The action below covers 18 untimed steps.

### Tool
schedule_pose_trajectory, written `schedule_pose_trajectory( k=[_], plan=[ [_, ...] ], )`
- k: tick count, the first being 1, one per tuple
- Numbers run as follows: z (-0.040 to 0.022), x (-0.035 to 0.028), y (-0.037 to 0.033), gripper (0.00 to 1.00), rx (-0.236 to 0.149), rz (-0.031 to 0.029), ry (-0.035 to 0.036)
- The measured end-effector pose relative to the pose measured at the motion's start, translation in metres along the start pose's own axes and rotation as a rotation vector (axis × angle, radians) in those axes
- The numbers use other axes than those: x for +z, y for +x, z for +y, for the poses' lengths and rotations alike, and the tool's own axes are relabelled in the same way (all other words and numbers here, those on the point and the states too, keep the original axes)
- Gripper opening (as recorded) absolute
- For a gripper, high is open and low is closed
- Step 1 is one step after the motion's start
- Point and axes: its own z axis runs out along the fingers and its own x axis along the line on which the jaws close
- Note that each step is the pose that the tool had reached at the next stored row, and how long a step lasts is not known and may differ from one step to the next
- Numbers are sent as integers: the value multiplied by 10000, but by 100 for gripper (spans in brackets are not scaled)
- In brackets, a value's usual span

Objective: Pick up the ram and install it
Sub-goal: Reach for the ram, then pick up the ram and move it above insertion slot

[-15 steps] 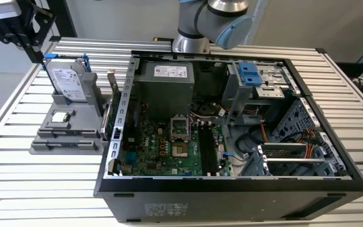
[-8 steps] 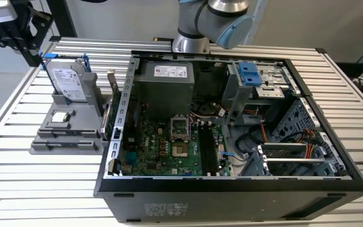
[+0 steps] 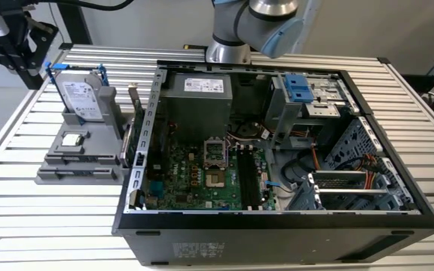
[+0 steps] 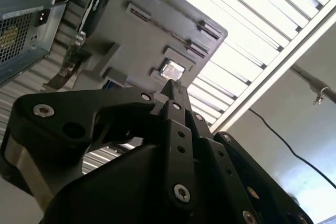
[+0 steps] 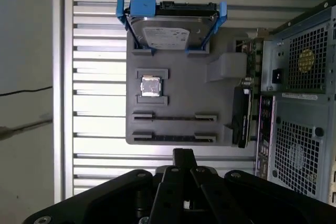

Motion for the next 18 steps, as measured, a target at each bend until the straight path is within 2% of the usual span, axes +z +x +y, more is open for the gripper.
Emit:
schedule_pose_trajectory(
  k=[18],
  plan=[
    [-16,-2,1,0,-76,3,1]
  ],
)
